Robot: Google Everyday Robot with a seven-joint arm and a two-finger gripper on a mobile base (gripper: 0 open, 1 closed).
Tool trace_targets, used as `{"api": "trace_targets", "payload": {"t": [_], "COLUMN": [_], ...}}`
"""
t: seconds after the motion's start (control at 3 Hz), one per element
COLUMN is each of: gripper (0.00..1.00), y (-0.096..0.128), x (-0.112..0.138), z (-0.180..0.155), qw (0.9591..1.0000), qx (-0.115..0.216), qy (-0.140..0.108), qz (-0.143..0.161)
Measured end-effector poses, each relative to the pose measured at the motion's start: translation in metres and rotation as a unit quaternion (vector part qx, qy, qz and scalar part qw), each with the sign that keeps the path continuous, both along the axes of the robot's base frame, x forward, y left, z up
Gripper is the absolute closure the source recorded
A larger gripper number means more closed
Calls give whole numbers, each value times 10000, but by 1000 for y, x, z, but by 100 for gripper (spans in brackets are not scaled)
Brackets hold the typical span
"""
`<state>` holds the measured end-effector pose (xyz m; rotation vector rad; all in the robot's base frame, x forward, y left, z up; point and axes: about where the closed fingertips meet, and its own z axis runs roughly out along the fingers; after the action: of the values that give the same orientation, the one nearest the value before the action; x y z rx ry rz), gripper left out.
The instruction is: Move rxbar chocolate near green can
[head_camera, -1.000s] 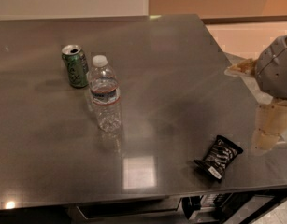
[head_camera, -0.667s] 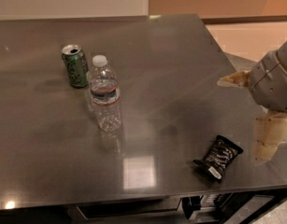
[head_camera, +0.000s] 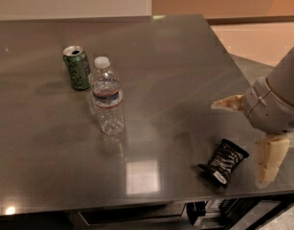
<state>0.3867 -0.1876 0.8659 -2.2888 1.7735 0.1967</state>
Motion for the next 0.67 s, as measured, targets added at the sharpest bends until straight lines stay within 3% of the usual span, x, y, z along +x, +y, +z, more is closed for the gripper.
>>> {"api": "trace_targets", "payload": {"t": [0.67], "gripper": [0], "y": [7], "x": [-8], "z": [-25], "qw": [9991], "qx": [44], "qy": [238], "qz": [362]}}
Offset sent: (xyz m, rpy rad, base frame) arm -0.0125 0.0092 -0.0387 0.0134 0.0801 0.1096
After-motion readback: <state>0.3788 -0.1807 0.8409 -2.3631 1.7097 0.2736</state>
